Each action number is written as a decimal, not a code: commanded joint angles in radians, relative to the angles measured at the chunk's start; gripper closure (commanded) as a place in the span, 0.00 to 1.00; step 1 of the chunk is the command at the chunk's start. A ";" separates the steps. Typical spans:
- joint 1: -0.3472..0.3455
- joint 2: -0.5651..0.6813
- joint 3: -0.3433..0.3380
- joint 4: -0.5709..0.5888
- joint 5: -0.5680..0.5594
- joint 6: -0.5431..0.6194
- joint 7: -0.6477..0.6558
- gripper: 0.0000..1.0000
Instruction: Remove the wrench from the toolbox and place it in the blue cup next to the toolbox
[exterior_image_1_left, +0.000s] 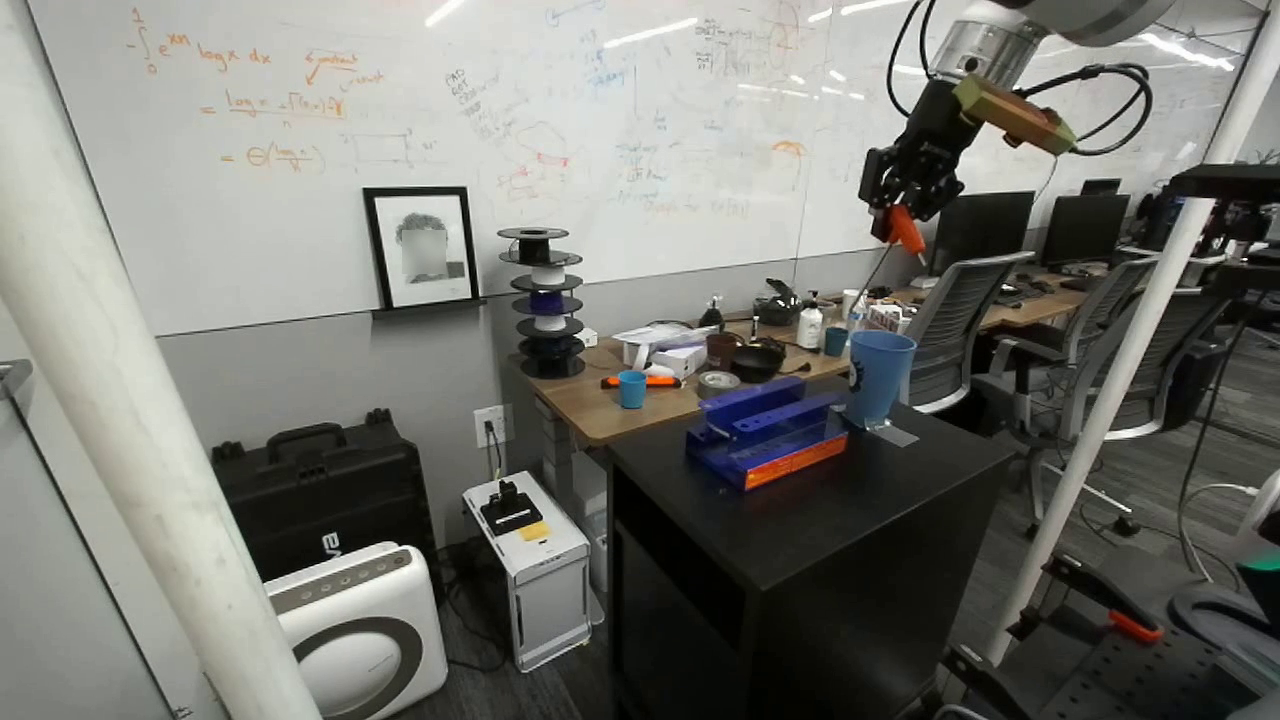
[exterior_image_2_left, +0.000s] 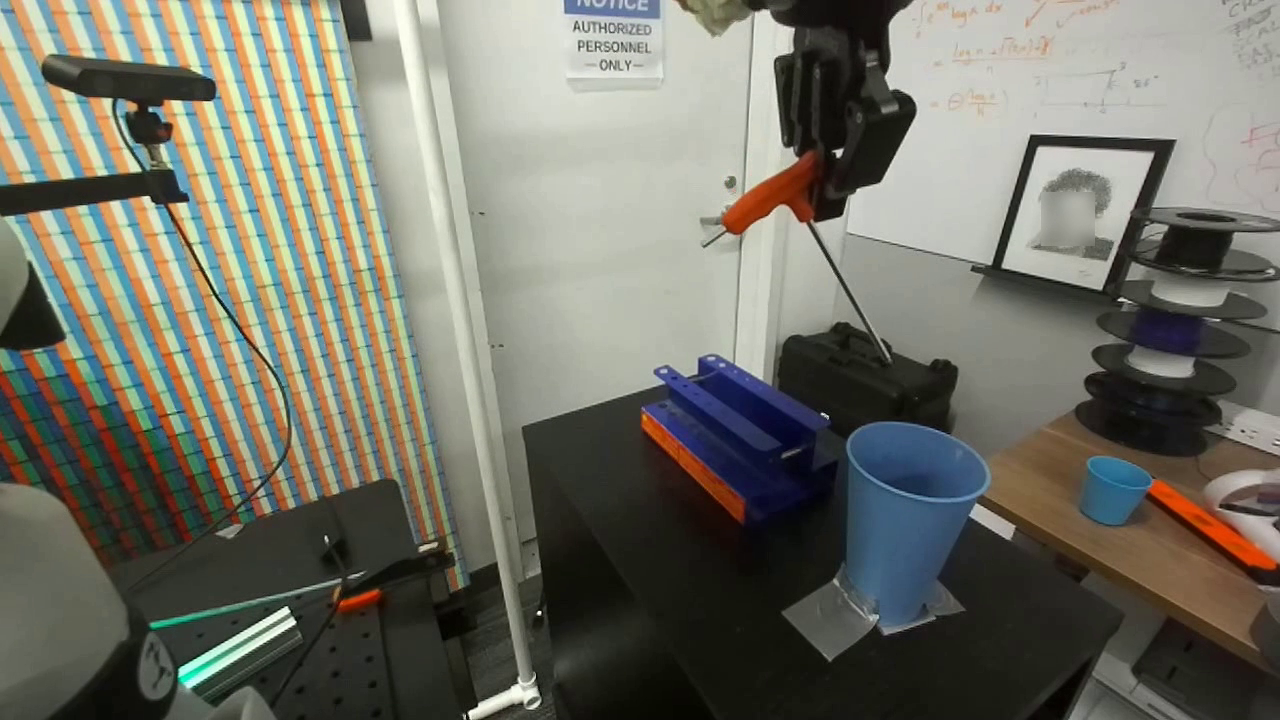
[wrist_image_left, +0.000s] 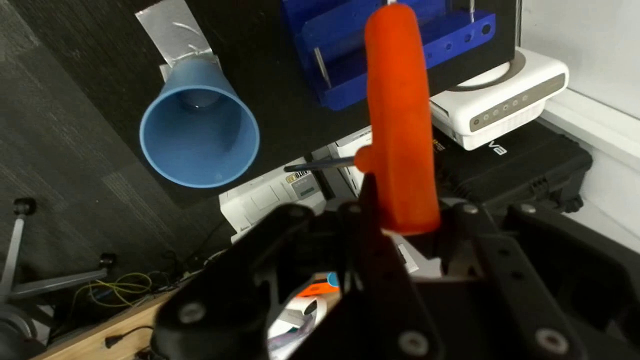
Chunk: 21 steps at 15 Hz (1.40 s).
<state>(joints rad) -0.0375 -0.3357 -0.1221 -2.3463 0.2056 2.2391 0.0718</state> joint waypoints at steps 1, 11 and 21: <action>-0.013 0.026 -0.016 0.016 0.041 -0.048 -0.027 0.95; -0.079 0.100 -0.053 0.023 0.032 -0.084 -0.015 0.95; -0.109 0.258 -0.097 0.102 0.091 -0.062 -0.104 0.65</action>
<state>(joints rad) -0.1351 -0.1407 -0.2119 -2.3104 0.2535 2.1846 0.0142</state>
